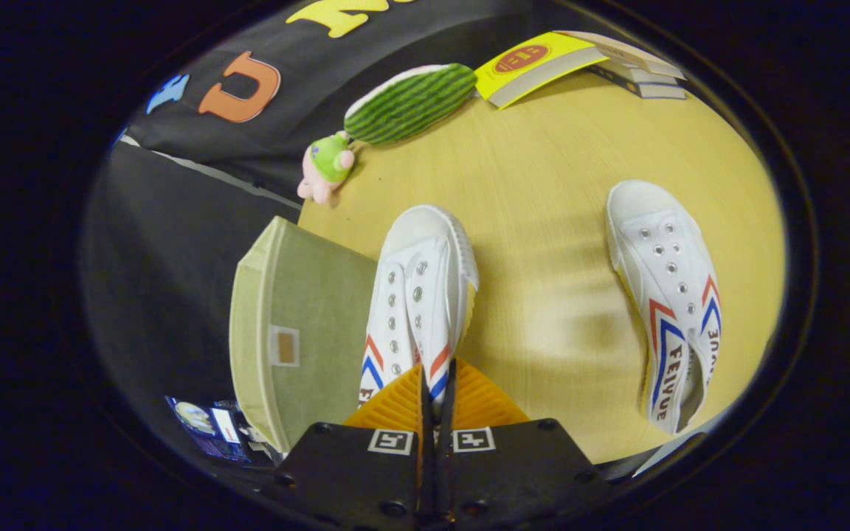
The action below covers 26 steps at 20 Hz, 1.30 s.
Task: Open the storage box then place both shoes into the box .Put the left shoe in first, then the right shoe, with the right side of both shoes facing outward in a uniform manner.
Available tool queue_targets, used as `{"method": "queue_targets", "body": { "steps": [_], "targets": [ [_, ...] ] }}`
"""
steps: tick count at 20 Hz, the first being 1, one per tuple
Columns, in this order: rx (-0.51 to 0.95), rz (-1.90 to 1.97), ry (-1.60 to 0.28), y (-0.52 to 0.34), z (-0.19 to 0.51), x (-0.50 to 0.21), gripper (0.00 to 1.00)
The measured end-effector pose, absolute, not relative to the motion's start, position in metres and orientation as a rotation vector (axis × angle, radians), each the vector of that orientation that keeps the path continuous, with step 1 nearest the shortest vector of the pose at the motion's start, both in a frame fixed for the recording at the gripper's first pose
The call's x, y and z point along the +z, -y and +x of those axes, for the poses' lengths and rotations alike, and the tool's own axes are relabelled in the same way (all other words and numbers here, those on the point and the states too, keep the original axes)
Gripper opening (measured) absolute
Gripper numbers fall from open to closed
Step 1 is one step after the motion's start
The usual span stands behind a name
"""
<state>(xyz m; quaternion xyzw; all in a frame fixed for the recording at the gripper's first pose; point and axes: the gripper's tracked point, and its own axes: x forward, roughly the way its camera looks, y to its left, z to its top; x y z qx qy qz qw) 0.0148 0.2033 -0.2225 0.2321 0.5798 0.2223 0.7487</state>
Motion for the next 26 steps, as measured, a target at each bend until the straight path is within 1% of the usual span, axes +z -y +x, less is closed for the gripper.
{"method": "queue_targets", "body": {
  "steps": [4, 8, 11, 17, 23, 26],
  "targets": [
    [0.517, 0.477, -1.195, -0.222, 0.002, -0.156, 0.06],
    [0.601, 0.454, -1.135, -0.265, -0.016, -0.094, 0.06],
    [0.61, 0.453, -1.112, -0.303, -0.017, -0.075, 0.06],
    [0.6, 0.508, -1.179, -0.381, -0.015, -0.096, 0.06],
    [0.549, 0.515, -1.263, -0.425, -0.014, -0.146, 0.06],
    [0.553, 0.511, -1.295, -0.438, -0.013, -0.16, 0.07]
  ]
}}
